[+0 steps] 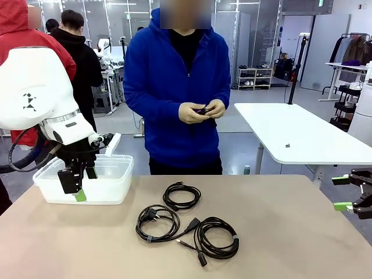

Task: Organize and store the cables.
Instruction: Place the Power Cable into the Organizing box.

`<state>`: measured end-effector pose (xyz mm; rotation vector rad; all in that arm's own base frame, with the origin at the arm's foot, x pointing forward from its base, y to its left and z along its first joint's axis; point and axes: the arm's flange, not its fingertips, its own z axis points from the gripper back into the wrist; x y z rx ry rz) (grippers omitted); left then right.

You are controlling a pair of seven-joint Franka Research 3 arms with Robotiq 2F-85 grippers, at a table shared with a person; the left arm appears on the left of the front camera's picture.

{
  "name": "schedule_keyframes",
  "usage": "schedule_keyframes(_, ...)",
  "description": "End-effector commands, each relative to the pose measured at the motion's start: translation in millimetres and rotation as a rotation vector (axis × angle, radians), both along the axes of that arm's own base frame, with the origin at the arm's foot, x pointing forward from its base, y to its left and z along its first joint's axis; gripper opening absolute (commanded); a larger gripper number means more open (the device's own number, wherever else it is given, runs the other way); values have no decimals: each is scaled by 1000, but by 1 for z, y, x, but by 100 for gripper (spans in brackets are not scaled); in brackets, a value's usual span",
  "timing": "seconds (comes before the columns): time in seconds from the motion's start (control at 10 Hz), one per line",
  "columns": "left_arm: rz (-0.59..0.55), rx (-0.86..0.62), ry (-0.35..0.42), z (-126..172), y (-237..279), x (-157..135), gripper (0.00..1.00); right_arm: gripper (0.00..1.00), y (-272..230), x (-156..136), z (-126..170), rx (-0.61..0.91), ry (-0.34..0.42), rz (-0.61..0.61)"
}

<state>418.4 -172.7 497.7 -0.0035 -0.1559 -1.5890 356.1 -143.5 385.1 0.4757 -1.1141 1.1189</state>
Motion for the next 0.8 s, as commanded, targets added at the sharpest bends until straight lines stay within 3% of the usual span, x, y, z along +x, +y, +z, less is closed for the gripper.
schedule_keyframes(0.0, -52, 12, -16, -10, -30, 6, 100, 100, 1, -1, 2, -12, 12, -2)
schedule_keyframes(0.7, -19, 119, 51, -107, -145, 18, 100, 100, 1, -1, 2, -12, 12, -2)
